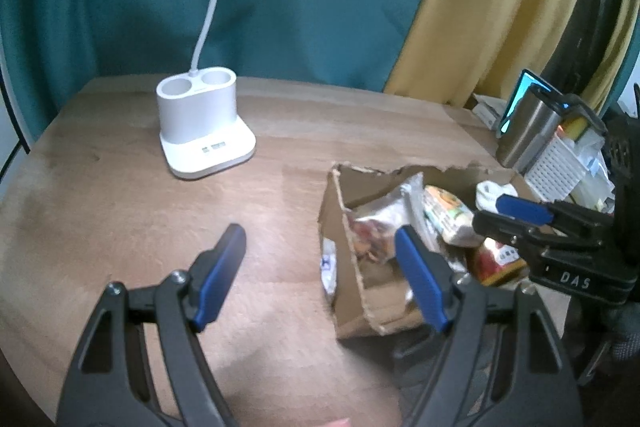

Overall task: Organize objects
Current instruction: 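Open both grippers to release the snack bag and tissue pack in the box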

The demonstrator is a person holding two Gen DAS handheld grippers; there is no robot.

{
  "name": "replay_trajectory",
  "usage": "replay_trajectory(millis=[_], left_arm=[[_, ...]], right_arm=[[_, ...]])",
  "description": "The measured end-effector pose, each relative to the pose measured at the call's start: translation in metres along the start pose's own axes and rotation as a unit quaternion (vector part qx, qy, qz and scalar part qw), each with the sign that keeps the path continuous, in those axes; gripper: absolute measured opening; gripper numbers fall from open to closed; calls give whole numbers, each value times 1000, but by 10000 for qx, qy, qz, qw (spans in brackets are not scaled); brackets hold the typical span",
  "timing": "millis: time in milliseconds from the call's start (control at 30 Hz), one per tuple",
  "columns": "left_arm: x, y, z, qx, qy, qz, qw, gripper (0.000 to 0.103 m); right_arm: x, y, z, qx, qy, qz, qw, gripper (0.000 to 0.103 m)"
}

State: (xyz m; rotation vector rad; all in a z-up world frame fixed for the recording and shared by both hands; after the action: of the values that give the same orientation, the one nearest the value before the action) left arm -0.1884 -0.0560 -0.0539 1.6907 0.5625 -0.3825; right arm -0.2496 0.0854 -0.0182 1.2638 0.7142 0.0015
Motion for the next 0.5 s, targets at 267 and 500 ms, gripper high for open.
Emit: replay_trajectory(millis=[267,500], left_arm=[[14,6,-15,-16,-91,49,9999,78],[22,10,-27,-52,-174,66,9998,78]], right_arm=[[17,15,-6,0,-94,-79,9999,55],[30,28,-10,-19,-131,-164,9998,55]])
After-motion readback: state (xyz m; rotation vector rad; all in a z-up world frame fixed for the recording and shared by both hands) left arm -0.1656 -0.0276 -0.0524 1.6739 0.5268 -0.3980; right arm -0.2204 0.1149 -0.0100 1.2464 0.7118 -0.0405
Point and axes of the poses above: each gripper's, at about its wrist camera, not at the fingertips, and y roughly against the way its jaws point, z to its left, x to its underside, the point moved 8 cm from there along -y, roughly the way its jaws point, and after that the axes turned 12 degrees about z, right-handed, at the moved point
